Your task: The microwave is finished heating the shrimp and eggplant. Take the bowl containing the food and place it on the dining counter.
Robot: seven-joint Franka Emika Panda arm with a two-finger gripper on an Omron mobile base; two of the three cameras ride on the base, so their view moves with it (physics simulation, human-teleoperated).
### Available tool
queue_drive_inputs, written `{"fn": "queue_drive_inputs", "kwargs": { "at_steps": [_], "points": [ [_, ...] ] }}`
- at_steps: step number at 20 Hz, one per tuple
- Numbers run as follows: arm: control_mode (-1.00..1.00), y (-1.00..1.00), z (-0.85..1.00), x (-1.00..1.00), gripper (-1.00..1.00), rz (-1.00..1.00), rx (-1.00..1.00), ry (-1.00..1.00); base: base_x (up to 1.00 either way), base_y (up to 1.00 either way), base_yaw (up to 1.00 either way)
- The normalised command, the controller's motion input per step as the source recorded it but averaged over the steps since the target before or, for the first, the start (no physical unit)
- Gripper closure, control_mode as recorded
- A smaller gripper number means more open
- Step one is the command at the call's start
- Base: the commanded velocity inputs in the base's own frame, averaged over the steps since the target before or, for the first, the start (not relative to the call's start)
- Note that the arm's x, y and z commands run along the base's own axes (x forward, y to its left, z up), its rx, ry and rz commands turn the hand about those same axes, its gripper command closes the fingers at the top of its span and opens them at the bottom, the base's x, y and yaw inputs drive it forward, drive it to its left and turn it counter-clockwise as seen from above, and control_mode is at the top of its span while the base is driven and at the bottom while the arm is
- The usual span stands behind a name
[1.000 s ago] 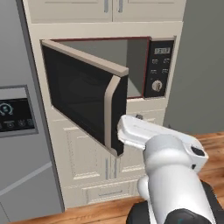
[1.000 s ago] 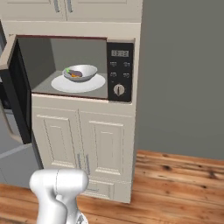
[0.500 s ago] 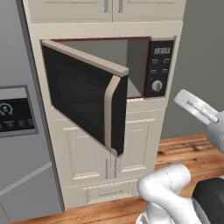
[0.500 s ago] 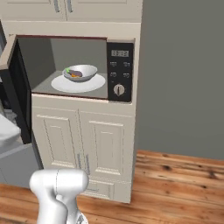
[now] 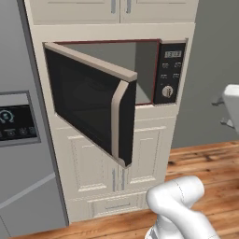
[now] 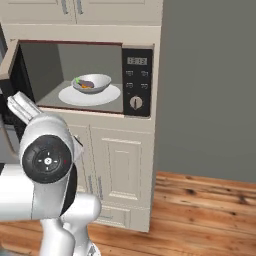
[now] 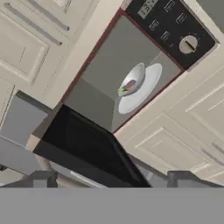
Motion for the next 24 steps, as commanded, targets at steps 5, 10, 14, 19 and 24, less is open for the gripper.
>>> {"fn": "queue_drive_inputs", "kwargs": {
  "at_steps": [5,10,14,19,24],
  "points": [
    [-1.00,0.12,-0.76,0.90,-1.00,0.61,0.20,0.35,0.00,0.00,0.00],
    [-1.00,0.50,-0.12,0.97,-1.00,0.42,0.14,0.16,0.00,0.00,0.00],
    [-1.00,0.94,0.00,0.80,-1.00,0.32,0.04,0.14,0.00,0.00,0.00],
    [-1.00,1.00,0.00,0.24,-1.00,0.25,0.00,0.08,0.00,0.00,0.00],
    [-1.00,1.00,-0.01,0.00,-1.00,0.19,-0.01,0.01,0.00,0.00,0.00]
  ]
}}
